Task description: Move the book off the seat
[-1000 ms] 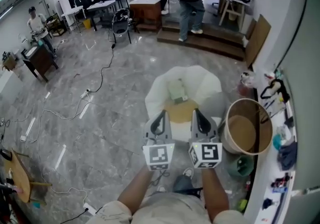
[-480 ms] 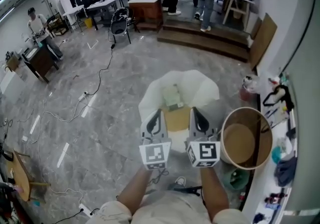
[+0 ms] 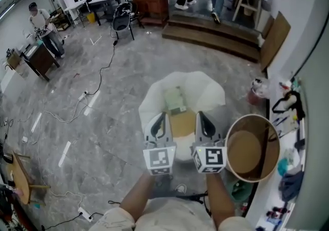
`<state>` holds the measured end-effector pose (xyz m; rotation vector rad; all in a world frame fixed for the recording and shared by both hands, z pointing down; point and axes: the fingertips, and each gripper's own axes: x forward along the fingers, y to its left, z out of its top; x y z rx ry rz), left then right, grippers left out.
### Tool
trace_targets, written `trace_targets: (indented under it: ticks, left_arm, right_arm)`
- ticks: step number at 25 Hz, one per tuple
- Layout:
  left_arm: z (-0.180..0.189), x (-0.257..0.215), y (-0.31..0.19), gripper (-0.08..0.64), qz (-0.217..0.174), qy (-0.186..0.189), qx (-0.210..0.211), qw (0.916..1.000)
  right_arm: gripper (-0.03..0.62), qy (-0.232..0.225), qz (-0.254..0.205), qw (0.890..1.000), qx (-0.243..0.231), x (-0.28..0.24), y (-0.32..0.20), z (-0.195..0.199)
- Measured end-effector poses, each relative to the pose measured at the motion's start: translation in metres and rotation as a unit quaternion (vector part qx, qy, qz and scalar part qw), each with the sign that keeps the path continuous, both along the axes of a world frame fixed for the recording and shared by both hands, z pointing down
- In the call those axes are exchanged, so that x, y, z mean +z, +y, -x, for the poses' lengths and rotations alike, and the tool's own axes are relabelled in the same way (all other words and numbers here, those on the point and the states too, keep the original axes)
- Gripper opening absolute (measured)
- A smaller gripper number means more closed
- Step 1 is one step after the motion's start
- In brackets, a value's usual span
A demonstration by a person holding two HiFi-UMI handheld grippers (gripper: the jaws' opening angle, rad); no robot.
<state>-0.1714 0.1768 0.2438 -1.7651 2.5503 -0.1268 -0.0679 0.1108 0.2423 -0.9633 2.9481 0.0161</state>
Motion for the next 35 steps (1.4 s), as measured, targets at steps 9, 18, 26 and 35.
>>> trace_targets:
  ticks: [9,18,26,35]
  left_arm:
    - [0.073,0.028,-0.063,0.002,0.003,0.022,0.000,0.9998]
    - [0.172,0.038,-0.126,0.002,0.006,0.033,-0.007,0.9994]
    - [0.251,0.068,-0.152,0.003,0.026,0.050,-0.016,0.9983]
    - [0.280,0.131,-0.194,0.003,0.058,0.086,-0.021,0.9944]
  right_arm:
    - [0.003,0.025,0.003,1.000,0.010,0.027,-0.065,0.062]
    - [0.003,0.043,0.015,0.999,-0.003,0.040,-0.132,0.171]
    - [0.004,0.058,0.028,0.998,-0.008,0.065,-0.162,0.248]
    - [0.004,0.104,0.054,0.993,0.010,0.124,-0.210,0.268]
